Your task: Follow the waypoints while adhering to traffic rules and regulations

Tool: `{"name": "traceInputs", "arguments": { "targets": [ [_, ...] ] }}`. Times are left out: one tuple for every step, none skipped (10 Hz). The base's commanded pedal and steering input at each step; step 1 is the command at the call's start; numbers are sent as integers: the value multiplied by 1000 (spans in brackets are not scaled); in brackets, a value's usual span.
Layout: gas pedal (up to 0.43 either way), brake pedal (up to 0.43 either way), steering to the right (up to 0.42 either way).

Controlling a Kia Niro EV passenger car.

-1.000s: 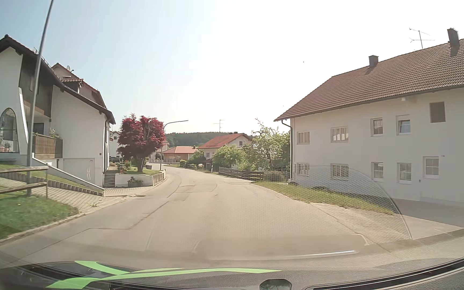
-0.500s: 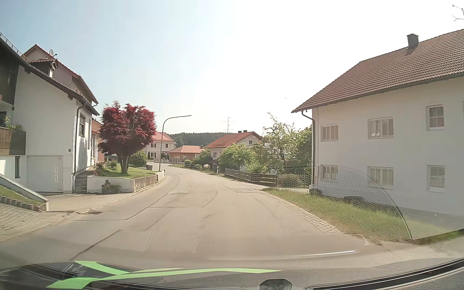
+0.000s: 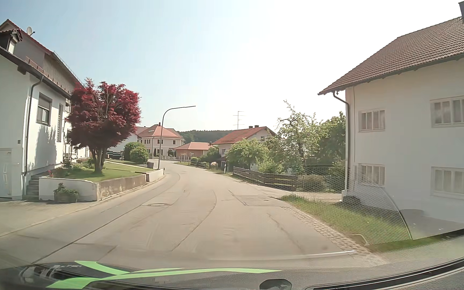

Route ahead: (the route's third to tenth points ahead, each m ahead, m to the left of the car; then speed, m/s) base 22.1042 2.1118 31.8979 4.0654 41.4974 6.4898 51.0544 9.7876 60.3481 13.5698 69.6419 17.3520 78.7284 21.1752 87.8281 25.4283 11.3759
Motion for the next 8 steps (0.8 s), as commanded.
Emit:
{"name": "traceInputs", "arguments": {
  "targets": [
    [28, 0, -30],
    [28, 0, -30],
    [28, 0, -30],
    [28, 0, -30],
    [28, 0, -30],
    [28, 0, -30],
    [28, 0, -30],
    [28, 0, -31]
  ]
}}
